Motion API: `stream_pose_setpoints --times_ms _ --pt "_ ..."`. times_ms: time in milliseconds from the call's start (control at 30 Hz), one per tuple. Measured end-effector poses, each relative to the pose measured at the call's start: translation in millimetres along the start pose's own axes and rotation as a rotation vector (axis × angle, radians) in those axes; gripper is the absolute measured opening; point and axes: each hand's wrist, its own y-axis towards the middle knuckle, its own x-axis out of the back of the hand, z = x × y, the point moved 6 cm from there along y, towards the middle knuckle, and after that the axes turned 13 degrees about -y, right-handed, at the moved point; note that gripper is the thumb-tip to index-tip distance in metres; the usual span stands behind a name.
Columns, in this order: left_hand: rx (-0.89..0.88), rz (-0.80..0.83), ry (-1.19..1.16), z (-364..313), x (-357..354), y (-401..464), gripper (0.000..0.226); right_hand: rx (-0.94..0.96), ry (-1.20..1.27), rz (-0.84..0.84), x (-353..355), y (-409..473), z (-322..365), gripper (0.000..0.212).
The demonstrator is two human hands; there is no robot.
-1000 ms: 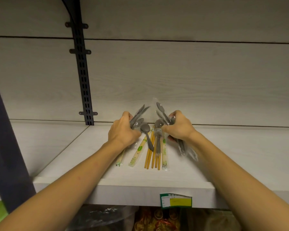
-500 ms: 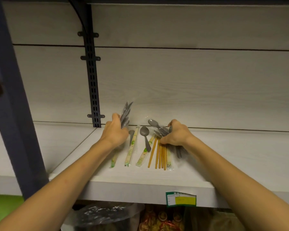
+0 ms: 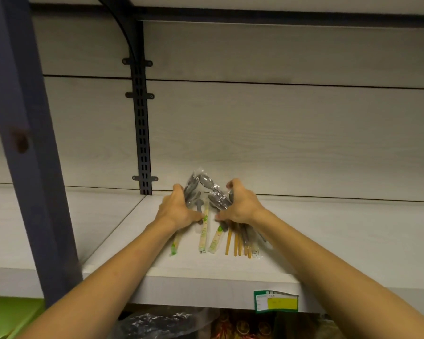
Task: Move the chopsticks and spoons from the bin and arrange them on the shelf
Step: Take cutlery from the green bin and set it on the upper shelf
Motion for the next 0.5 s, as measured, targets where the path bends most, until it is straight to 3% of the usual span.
stream_pose_setpoints --times_ms 500 --pt "0.04 -0.072 0.014 3.8 1.8 4.2 0.054 -0.015 -0.134 0.025 -7.5 5.4 -2.3 0.082"
